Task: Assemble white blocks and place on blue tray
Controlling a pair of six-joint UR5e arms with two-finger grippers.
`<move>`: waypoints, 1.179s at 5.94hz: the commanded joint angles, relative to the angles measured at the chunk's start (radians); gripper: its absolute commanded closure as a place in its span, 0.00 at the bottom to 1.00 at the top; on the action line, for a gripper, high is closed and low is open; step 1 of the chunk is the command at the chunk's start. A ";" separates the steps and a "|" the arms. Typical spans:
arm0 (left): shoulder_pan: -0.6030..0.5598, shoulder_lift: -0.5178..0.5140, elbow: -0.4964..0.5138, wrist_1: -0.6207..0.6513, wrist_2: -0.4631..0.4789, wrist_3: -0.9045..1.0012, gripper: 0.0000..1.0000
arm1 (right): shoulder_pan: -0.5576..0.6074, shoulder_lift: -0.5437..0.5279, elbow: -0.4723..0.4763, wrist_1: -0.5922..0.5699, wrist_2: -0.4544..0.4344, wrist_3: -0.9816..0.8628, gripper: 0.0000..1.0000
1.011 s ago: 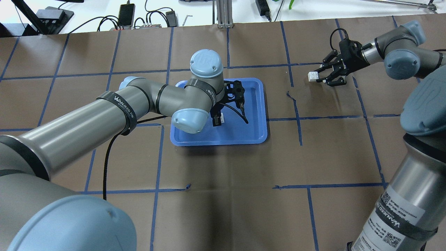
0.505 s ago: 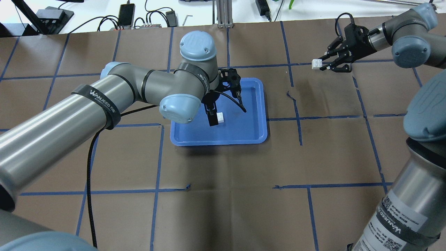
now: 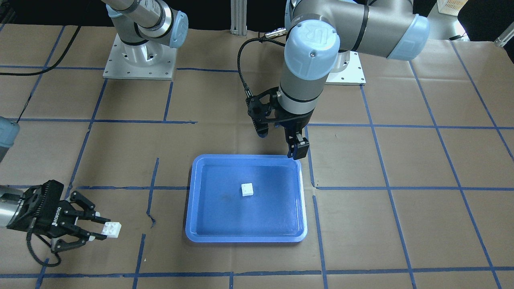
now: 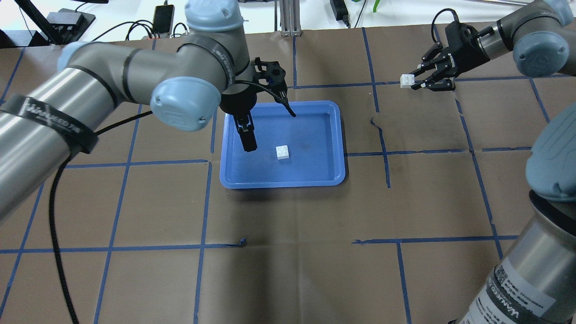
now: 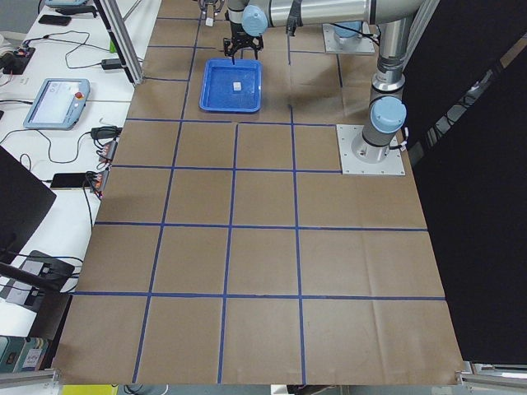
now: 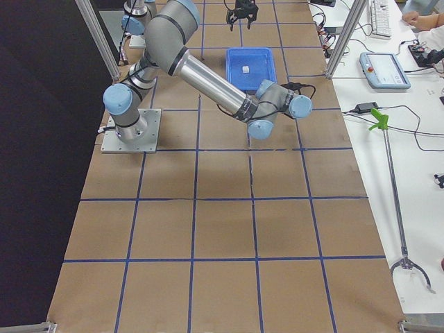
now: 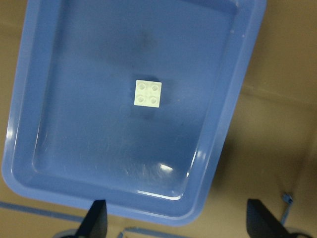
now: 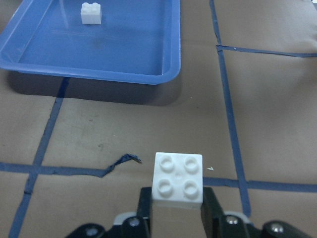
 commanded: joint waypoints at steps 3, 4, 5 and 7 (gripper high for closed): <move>0.062 0.183 -0.028 -0.108 0.016 -0.220 0.02 | 0.199 -0.091 0.217 -0.150 0.015 0.259 0.65; 0.141 0.223 -0.026 -0.166 0.013 -0.269 0.02 | 0.285 -0.090 0.261 -0.306 0.010 0.401 0.65; 0.186 0.235 -0.013 -0.194 0.015 -0.331 0.02 | 0.348 -0.082 0.316 -0.492 0.004 0.576 0.64; 0.237 0.248 0.000 -0.207 0.083 -0.600 0.02 | 0.417 -0.081 0.410 -0.667 0.000 0.651 0.63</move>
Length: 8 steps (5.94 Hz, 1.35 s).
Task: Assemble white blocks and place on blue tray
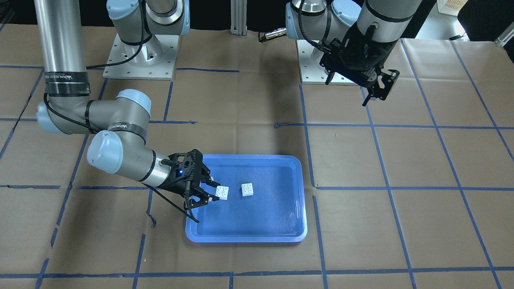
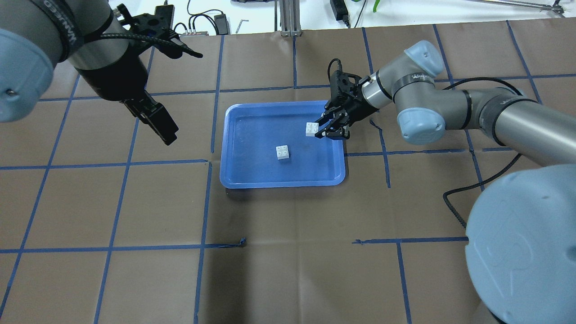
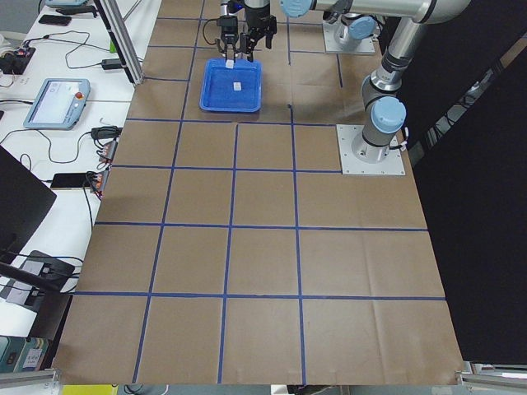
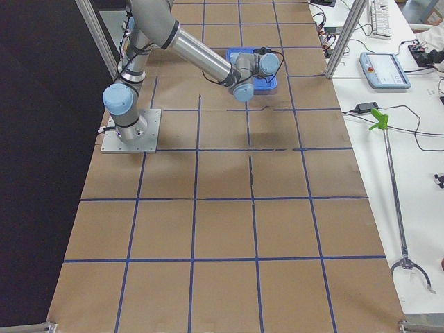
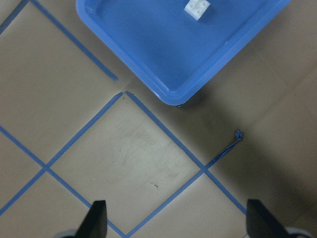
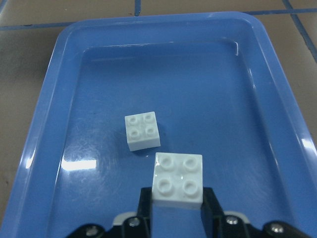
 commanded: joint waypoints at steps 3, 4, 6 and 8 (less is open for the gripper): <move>0.059 0.139 0.013 -0.150 0.082 -0.307 0.01 | 0.043 0.058 0.075 -0.200 -0.002 0.033 0.62; 0.056 0.134 0.002 -0.147 0.082 -0.319 0.01 | 0.043 0.060 0.075 -0.201 -0.002 0.033 0.62; 0.053 0.128 -0.010 -0.146 0.079 -0.322 0.01 | 0.044 0.072 0.072 -0.206 0.001 0.035 0.62; 0.053 0.148 -0.003 -0.139 0.079 -0.334 0.01 | 0.060 0.073 0.070 -0.208 -0.001 0.036 0.60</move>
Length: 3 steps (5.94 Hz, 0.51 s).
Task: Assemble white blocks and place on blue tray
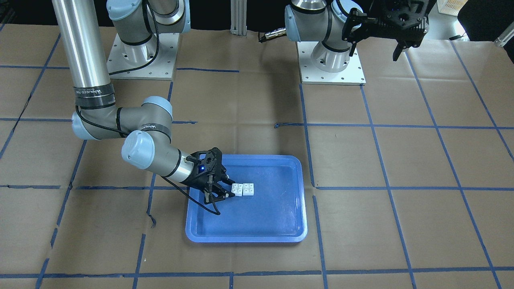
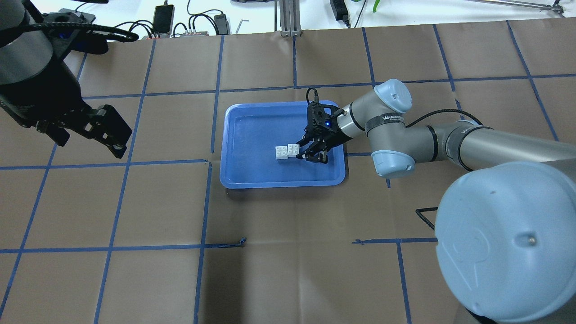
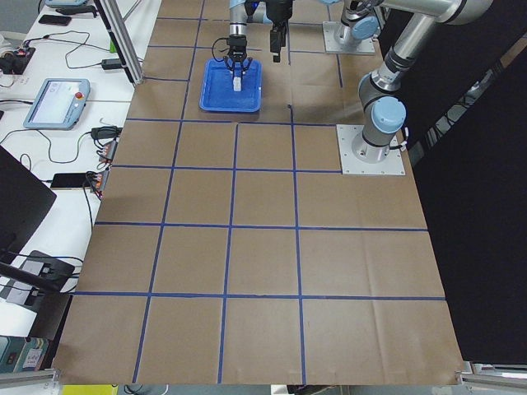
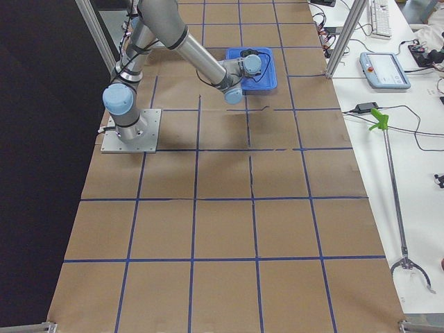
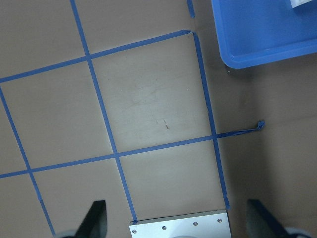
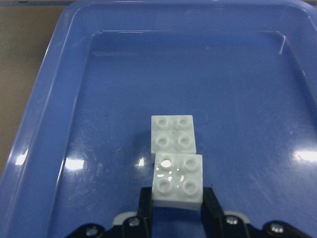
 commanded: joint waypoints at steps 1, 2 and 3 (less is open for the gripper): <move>0.000 -0.001 -0.005 0.007 0.001 -0.008 0.01 | 0.005 0.001 -0.001 0.000 0.000 0.000 0.60; 0.001 0.000 0.003 0.008 0.001 -0.002 0.01 | 0.005 0.001 -0.001 0.000 0.000 0.000 0.60; 0.001 -0.006 -0.006 0.037 0.001 -0.002 0.01 | 0.005 0.002 -0.001 0.000 0.000 0.000 0.59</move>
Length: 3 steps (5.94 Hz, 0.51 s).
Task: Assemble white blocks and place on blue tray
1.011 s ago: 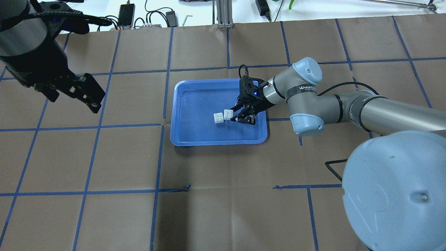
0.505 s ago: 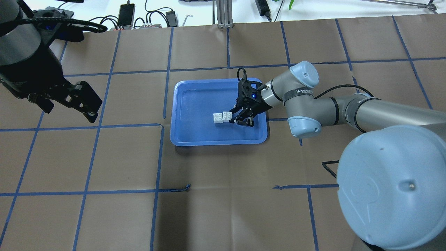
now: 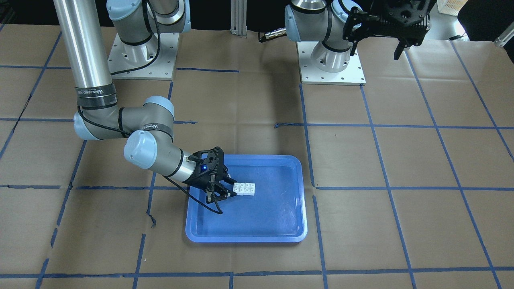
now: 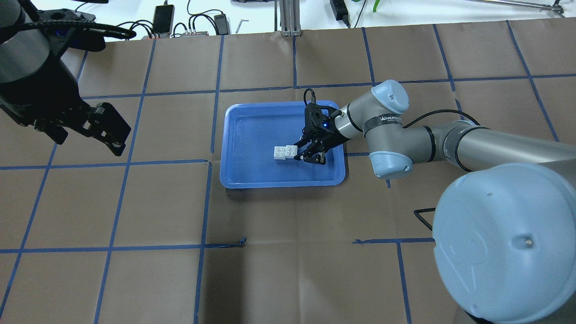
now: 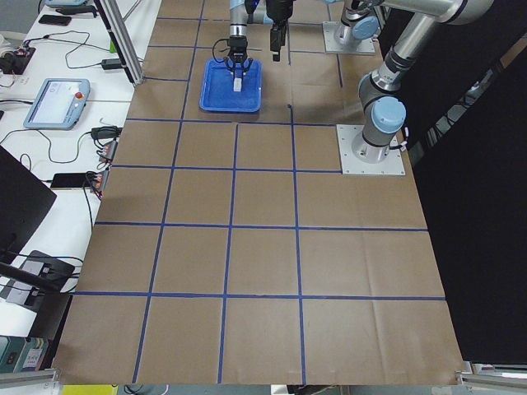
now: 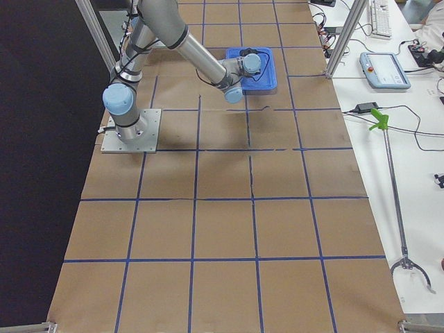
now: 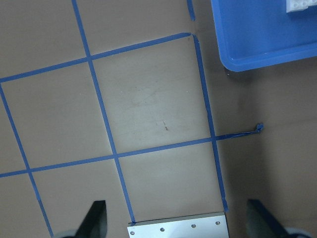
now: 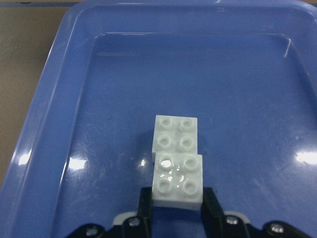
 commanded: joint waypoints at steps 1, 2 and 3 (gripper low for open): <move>0.004 -0.007 -0.002 0.059 0.000 0.000 0.01 | 0.000 -0.001 0.002 0.002 0.000 0.000 0.58; 0.010 -0.010 0.012 0.070 -0.004 0.006 0.01 | 0.000 -0.001 0.005 0.002 0.000 0.002 0.58; 0.007 0.000 0.007 0.058 0.003 0.003 0.01 | 0.000 -0.001 0.005 0.002 0.002 0.020 0.58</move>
